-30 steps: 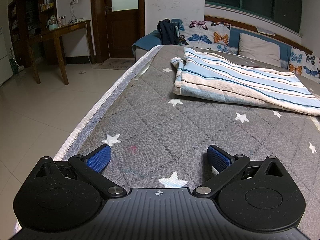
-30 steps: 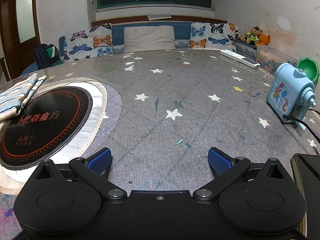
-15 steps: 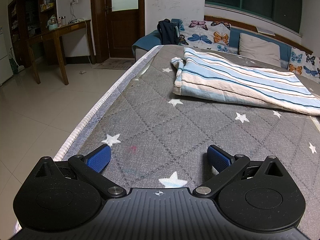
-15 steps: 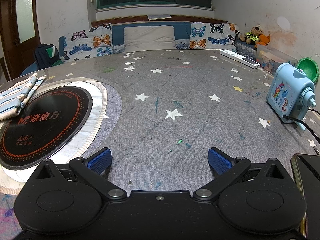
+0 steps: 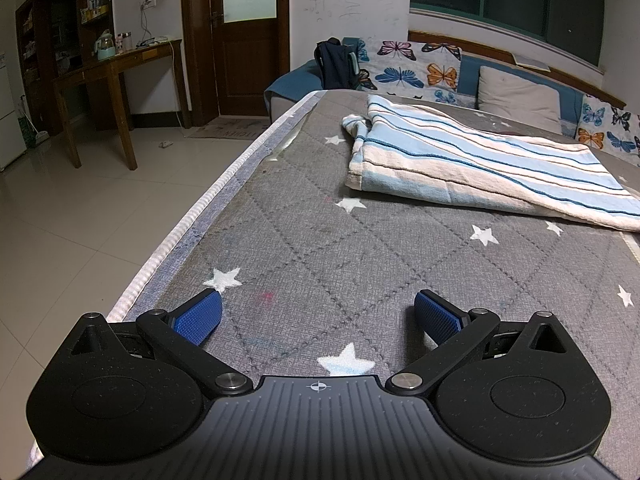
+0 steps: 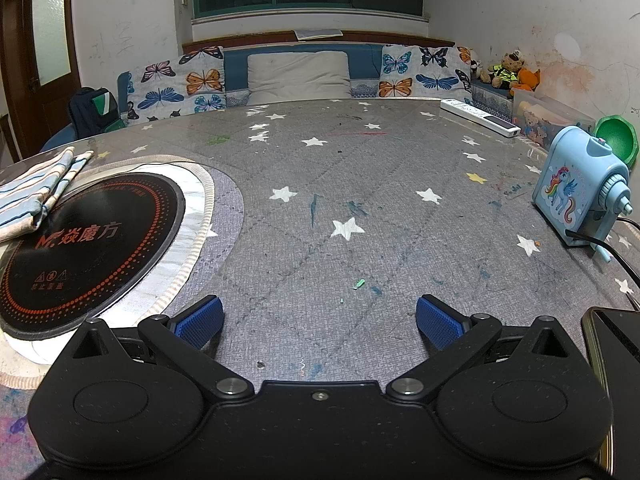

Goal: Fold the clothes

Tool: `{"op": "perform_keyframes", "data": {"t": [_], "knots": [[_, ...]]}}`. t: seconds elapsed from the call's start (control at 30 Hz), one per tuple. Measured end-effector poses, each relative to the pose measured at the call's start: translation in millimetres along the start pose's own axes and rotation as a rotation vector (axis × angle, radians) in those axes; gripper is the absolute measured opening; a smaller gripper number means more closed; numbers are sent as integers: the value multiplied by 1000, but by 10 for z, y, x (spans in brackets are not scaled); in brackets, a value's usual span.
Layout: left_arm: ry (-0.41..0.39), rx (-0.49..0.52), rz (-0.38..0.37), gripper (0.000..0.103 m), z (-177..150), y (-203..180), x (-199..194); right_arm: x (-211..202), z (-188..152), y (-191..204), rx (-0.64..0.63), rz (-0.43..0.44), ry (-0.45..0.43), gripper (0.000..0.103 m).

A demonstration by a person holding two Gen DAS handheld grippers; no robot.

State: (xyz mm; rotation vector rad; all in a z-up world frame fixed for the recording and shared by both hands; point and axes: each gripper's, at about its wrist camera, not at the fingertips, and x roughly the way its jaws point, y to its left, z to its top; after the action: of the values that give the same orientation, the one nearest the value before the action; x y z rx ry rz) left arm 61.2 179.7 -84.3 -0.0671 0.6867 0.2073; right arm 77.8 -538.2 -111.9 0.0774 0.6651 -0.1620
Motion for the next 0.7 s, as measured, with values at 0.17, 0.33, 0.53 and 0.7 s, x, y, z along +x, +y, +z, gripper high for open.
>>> {"op": "perform_keyframes", "data": {"t": [0.17, 0.33, 0.53, 0.7], "knots": [[0, 0, 0, 103, 0, -1, 0, -1, 1, 0, 0, 0, 0, 103], [0, 0, 0, 103, 1, -4, 1, -3, 2, 0, 0, 0, 0, 103], [0, 0, 0, 103, 1, -3, 1, -3, 3, -1, 0, 0, 0, 103], [0, 0, 0, 103, -2, 12, 2, -4, 4, -1, 0, 0, 0, 103]]}}
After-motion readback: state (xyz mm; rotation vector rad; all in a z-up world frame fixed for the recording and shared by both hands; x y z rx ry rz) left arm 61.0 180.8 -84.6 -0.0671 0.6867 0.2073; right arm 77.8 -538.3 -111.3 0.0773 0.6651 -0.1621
